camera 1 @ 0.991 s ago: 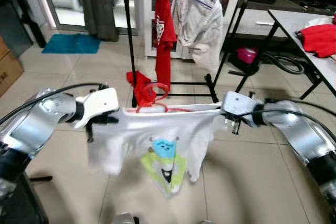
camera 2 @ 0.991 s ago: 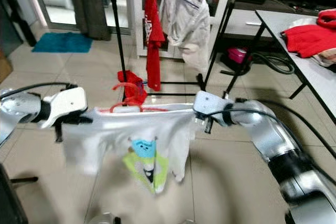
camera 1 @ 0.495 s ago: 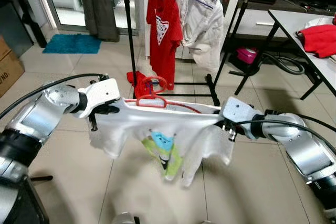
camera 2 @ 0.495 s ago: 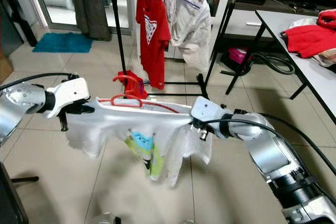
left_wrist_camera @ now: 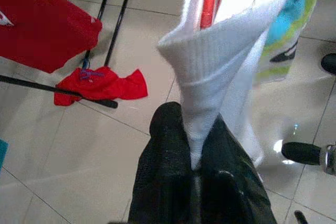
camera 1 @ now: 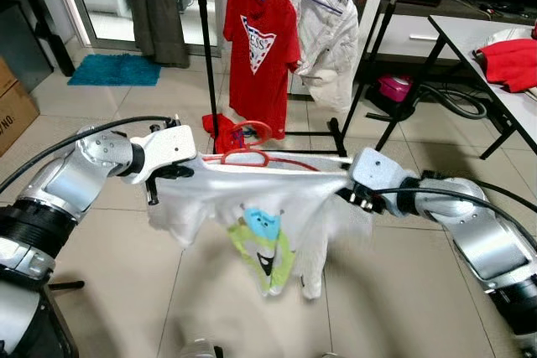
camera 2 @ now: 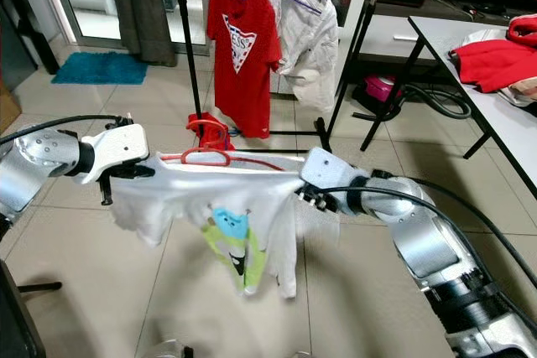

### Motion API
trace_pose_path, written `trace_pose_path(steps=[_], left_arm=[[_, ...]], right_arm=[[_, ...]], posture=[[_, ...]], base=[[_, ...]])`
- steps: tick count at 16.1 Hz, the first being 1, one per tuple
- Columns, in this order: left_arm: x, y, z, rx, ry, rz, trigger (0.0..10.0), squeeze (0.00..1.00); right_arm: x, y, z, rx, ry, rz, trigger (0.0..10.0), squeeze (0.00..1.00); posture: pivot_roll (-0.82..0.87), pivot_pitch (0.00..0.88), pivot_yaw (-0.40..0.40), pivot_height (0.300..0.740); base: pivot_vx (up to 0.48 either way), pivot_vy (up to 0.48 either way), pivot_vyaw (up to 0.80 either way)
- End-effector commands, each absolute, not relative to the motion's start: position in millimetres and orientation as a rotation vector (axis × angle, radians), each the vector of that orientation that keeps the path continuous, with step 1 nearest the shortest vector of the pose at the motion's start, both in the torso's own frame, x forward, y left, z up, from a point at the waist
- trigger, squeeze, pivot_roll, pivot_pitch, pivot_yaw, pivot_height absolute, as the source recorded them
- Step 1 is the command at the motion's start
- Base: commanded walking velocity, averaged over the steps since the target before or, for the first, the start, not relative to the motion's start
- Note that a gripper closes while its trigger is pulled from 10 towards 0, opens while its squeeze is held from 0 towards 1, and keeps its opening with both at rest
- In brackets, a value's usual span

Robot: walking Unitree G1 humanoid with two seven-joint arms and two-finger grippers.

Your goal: Hang hanger

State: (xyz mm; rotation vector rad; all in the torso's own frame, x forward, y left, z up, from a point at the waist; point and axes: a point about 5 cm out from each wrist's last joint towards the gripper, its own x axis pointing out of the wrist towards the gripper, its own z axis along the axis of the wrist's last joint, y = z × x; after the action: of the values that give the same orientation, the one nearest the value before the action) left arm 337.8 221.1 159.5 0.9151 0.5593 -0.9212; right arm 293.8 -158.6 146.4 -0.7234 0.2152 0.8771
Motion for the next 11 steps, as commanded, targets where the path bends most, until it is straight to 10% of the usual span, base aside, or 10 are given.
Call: trace_pose_path(steps=[1, 11], left_arm=[[342.4, 227.1, 165.6, 0.933, 0.549, -0.862, 0.0, 0.00], [351.5, 197.9, 175.5, 0.944, 0.408, -0.961, 0.0, 0.00]], right_arm=[[293.4, -156.7, 160.8, -0.700, 0.137, 0.894, 10.0, 1.00], [286.5, -117.4, 135.4, -0.803, 0.137, 1.027, 10.0, 1.00]], posture=[[-0.06, 0.000, -0.028, 0.740], [-0.06, 0.000, -0.034, 0.740]], base=[[0.000, 0.000, 0.00], [0.000, 0.000, 0.00]])
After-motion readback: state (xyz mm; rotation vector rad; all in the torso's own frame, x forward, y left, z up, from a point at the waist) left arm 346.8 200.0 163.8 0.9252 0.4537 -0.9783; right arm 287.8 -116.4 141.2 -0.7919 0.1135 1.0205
